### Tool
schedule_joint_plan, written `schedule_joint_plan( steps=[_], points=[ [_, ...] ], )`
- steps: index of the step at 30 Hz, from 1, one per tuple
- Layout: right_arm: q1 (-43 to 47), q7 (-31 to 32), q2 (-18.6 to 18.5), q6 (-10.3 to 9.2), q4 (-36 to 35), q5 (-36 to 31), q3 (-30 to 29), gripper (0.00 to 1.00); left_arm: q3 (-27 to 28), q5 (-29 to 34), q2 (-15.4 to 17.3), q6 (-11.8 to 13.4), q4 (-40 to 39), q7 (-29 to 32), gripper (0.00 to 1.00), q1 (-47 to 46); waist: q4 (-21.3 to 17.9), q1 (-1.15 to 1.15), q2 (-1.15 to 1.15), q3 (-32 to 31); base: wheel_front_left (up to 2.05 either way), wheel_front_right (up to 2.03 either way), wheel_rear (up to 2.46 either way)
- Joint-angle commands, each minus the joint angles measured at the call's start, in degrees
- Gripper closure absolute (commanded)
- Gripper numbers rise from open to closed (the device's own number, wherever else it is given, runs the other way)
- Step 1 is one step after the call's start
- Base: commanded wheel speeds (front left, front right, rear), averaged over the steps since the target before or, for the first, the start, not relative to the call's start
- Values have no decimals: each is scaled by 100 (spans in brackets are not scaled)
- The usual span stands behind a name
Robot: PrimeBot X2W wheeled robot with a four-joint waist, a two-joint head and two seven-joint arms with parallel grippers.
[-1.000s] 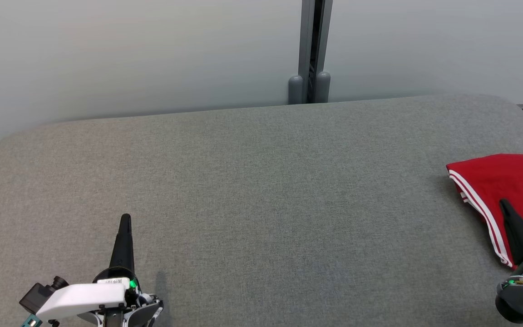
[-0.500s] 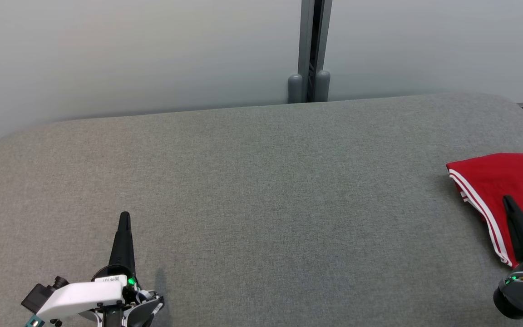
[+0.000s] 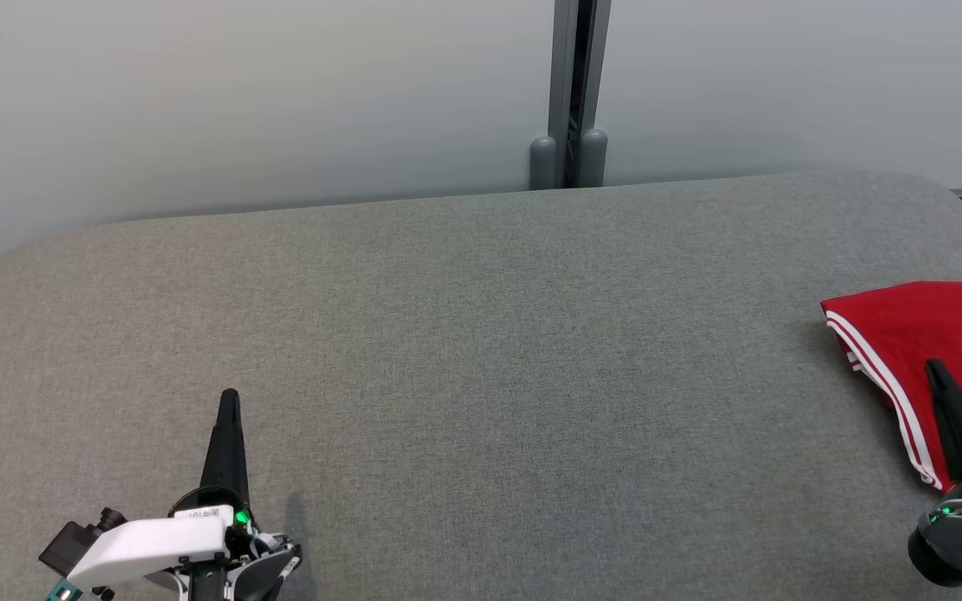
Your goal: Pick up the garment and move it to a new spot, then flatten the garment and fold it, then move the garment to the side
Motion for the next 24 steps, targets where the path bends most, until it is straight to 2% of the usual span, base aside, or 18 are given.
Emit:
schedule_joint_plan(
  steps=[1,24],
  points=[
    [-42,16,-26,0,13,8,-9,100,22,-18,14,-23,6,-5,100,-73,0,0,0,0,0,0,0],
    [-46,29,-15,0,13,-8,-22,100,21,-19,14,-23,4,-6,100,-73,0,0,0,0,0,0,0]
  ],
)
